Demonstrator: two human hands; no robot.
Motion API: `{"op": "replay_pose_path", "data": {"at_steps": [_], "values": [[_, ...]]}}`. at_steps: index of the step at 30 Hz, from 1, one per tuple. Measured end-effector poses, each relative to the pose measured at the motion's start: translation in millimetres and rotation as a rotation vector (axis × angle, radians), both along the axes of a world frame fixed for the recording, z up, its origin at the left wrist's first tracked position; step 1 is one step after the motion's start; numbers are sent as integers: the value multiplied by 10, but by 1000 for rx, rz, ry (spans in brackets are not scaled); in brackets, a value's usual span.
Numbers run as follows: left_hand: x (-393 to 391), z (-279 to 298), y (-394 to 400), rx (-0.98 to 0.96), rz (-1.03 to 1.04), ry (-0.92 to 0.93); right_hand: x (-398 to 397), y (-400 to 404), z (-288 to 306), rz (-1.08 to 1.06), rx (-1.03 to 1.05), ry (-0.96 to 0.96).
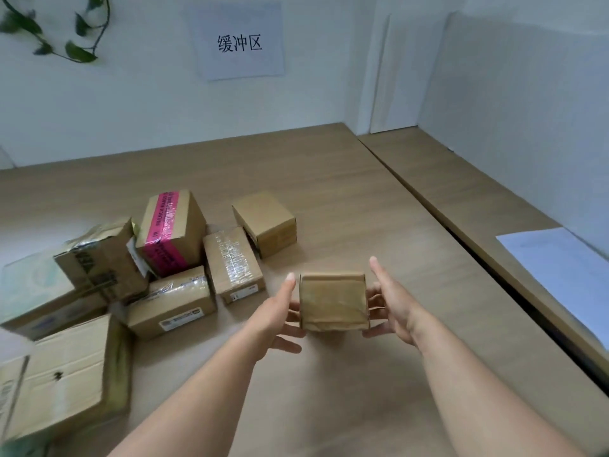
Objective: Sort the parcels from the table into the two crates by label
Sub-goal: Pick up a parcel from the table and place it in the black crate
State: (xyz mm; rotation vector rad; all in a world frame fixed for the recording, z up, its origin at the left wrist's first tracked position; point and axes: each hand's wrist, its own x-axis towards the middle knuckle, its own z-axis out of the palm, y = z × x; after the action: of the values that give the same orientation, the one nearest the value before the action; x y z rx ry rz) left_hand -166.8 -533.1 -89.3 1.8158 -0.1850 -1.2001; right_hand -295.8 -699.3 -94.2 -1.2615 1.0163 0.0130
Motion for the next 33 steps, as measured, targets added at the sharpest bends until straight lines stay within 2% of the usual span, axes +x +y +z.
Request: {"op": "replay_pose_path", "data": {"at_steps": [3, 11, 19, 26, 33], "values": [[-150, -5, 157, 16, -42, -3, -92, 310, -33, 29, -3, -26], [-360, -18, 912, -89, 27, -2, -321, 1055, -99, 31, 29, -379], [-579, -28, 1819, -263, 154, -98, -358, 1731, -58, 246, 0, -361], [-690, 17, 2469, -299, 200, -120, -305, 2179, -20, 358, -11, -406], [-605, 199, 3029, -281, 404, -158, -65, 2291, 110, 589, 42, -457]]}}
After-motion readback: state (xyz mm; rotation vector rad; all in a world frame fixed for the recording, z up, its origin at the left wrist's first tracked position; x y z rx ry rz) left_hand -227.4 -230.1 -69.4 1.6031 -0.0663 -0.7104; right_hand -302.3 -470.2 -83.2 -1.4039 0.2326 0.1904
